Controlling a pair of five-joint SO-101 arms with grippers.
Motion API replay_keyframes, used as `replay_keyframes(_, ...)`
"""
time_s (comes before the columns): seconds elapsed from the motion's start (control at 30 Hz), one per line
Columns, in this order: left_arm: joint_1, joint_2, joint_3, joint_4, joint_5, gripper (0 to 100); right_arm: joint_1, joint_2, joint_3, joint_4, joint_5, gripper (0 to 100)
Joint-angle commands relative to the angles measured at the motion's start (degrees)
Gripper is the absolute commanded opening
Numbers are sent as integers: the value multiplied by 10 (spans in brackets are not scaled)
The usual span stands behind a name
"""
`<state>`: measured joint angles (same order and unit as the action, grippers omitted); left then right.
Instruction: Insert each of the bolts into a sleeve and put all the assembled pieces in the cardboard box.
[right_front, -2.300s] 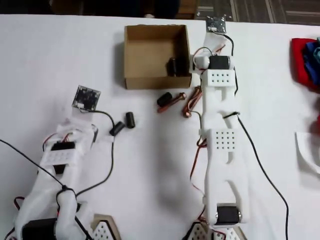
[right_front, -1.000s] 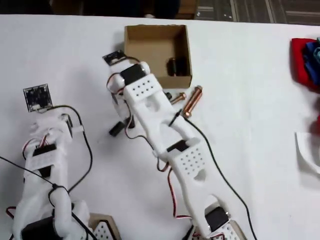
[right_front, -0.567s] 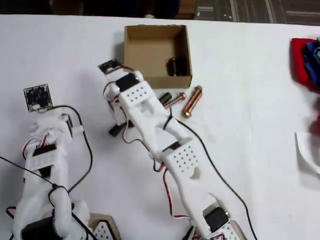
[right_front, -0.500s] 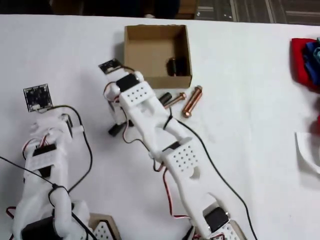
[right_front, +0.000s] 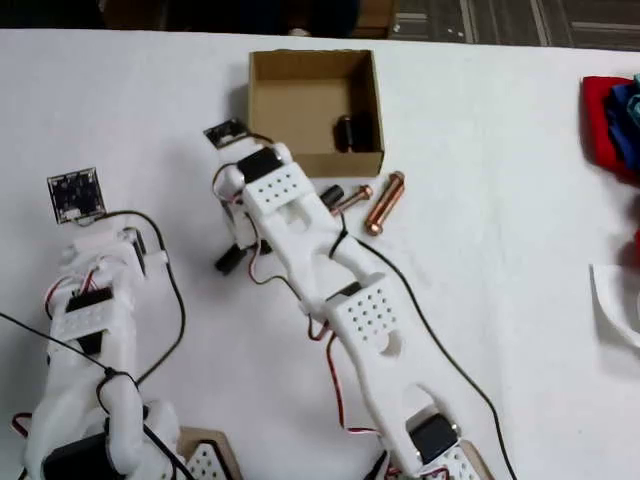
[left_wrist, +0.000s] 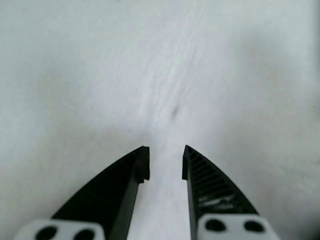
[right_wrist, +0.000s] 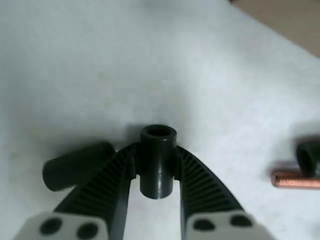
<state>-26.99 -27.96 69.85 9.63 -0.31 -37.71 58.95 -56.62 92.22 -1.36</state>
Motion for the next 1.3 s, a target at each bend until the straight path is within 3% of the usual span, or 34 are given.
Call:
replay_keyframes(0.0, 6, -2, -1, -9, 3, 136, 15, -88, 0, 49, 31, 22)
replay_keyframes(0.1, 6, -2, -1, -9, 3, 136, 17, -126, 13, 95, 36, 22)
replay_keyframes(0.3, 6, -2, -1, -9, 3, 136, 34, -133, 131, 79, 37, 24)
replay_keyframes(0.43, 6, -2, -1, -9, 3, 136, 34, -100, 135, 58, 41, 28)
replay_keyframes(0.6, 6, -2, -1, -9, 3, 136, 31, -65, 134, 42, 42, 128)
replay_keyframes(0.83, 6, -2, -1, -9, 3, 136, 34, -37, 117, 34, 42, 134)
replay_keyframes(0.9, 6, -2, -1, -9, 3, 136, 34, -29, 105, 37, 42, 123)
replay_keyframes(1.0, 6, -2, -1, -9, 3, 136, 36, -29, 100, 38, 62, 9)
replay_keyframes(1.27, 16, -2, -6, 18, 2, 138, 127, -227, 107, 84, 83, 24)
